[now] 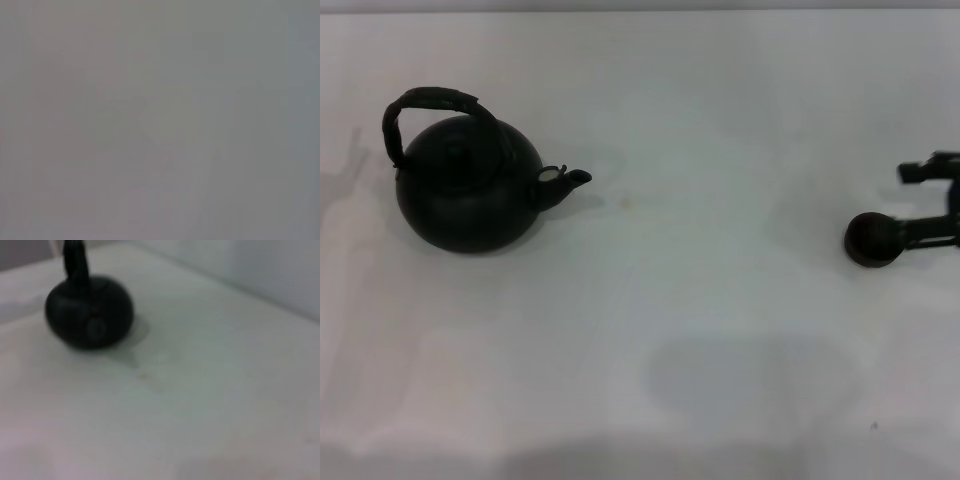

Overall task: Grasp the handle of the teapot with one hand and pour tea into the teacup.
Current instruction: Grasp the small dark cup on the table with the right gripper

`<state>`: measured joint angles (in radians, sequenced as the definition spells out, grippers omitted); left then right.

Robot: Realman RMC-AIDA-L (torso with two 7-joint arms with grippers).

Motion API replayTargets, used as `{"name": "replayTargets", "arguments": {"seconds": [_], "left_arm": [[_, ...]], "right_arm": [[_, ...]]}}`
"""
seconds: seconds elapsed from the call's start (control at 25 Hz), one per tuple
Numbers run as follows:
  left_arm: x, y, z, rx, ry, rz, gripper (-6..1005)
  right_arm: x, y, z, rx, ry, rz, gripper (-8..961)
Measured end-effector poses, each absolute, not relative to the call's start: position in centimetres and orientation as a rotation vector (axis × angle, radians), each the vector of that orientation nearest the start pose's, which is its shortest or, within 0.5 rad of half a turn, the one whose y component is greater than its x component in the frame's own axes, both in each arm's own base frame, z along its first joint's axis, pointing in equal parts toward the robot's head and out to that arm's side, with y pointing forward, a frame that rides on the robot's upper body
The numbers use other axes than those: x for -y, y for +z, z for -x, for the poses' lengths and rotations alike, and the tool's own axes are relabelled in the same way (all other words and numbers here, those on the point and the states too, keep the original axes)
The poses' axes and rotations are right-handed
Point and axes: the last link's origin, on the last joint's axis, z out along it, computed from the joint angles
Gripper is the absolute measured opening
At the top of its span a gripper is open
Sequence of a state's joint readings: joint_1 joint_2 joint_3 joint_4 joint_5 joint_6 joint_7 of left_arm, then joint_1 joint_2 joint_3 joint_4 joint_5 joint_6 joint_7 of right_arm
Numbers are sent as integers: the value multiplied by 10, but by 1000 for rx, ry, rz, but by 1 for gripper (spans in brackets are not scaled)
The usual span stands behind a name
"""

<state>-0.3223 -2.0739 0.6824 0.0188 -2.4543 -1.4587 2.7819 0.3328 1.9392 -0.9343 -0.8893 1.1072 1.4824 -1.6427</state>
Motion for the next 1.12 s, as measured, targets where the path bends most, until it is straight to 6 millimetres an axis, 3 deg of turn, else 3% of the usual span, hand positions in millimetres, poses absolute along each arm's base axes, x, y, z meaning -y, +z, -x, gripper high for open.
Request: {"name": "replayTargets", "arguments": {"seconds": [0.36, 1.12], "left_arm": [[-272, 38, 370, 536, -817, 1394, 875], [-269, 39, 371, 535, -820, 1388, 875]], "right_arm": [[-320, 28, -309, -624, -24, 2819, 871], [-321, 36, -313, -639, -145, 2816, 870]]}}
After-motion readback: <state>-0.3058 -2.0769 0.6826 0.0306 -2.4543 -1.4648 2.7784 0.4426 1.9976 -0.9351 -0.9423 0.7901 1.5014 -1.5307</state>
